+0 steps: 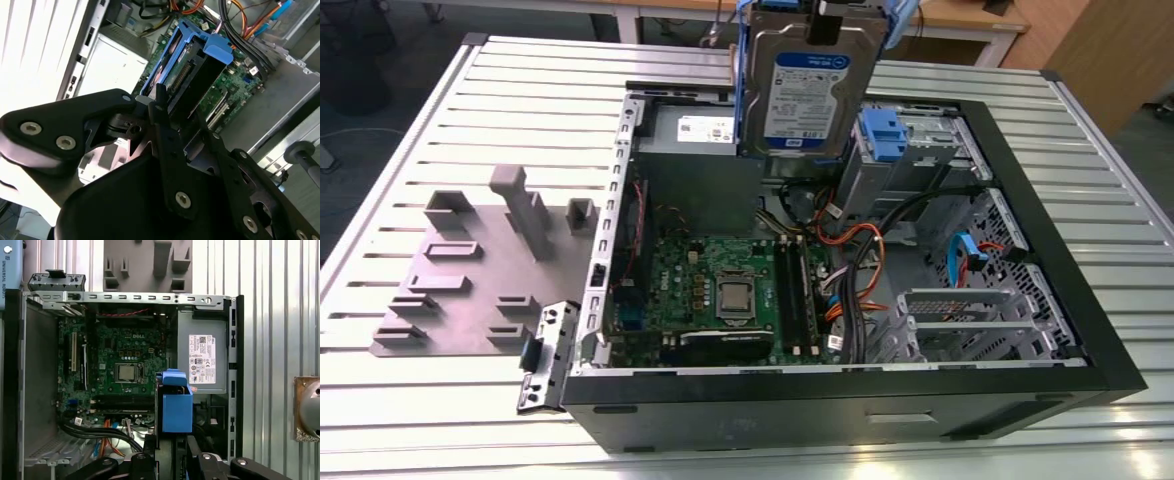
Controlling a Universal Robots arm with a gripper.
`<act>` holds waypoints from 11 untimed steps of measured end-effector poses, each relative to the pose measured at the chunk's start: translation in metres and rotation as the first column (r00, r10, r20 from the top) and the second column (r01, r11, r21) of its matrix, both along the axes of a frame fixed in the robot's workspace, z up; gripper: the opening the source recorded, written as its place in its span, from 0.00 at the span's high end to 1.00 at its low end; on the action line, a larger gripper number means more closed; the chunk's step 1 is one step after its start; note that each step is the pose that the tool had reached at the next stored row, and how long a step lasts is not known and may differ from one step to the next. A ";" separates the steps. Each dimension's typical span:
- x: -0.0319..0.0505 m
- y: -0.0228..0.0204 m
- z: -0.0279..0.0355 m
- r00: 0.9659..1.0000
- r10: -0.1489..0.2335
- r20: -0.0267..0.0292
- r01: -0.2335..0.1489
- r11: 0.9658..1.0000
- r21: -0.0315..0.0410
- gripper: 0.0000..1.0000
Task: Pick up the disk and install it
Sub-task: 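Pick up the disk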
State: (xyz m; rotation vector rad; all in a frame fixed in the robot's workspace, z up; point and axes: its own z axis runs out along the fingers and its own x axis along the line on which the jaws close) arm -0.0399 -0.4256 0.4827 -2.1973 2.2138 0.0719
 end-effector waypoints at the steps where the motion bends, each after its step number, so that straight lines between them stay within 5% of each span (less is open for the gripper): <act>1: 0.0000 -0.0034 0.0000 1.000 0.000 0.000 0.000 1.000 0.000 0.65; 11: 0.0000 -0.0374 -0.0001 1.000 0.000 0.000 0.000 1.000 -0.001 0.65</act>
